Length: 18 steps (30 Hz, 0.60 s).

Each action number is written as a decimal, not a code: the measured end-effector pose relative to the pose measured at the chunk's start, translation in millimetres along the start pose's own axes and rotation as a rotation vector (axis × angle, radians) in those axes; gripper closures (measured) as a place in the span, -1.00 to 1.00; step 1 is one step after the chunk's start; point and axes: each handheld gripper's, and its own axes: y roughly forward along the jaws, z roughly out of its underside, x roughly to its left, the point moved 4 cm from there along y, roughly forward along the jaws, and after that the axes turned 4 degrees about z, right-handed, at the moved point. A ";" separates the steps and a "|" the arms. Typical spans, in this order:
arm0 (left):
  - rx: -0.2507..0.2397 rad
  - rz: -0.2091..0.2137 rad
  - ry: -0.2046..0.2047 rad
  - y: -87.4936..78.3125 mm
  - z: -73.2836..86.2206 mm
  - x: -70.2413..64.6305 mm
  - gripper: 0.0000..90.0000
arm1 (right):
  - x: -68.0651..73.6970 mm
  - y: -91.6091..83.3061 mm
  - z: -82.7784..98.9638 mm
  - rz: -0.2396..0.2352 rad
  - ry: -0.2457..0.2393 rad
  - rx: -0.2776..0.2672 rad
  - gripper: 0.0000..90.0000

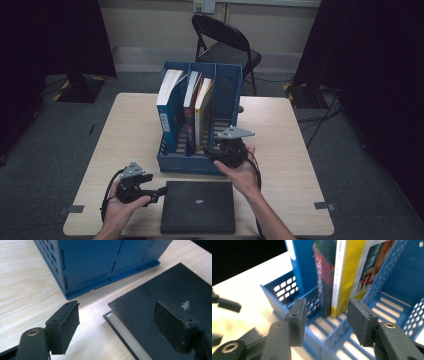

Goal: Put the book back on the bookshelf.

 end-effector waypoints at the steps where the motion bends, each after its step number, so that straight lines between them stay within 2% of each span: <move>1: -0.001 0.002 0.004 0.7 -0.1 -0.5 -0.56 | -0.3 -5.3 5.1 0.002 0.005 0.008 0.07; 7: 0.005 -0.001 0.019 4.4 -1.0 -4.9 -0.52 | 2.4 -32.1 31.8 0.001 0.026 0.009 0.13; 12: 0.021 0.013 0.033 7.9 -0.8 -8.7 -0.48 | 3.0 -45.8 60.1 -0.011 0.036 0.046 0.15; 15: 0.034 0.024 0.049 10.7 -0.8 -10.8 -0.40 | 2.9 -51.1 78.5 -0.023 0.059 0.076 0.07; 18: 0.038 0.040 0.059 13.4 -1.4 -13.5 -0.31 | 6.5 -54.5 94.5 -0.039 0.061 0.103 -0.04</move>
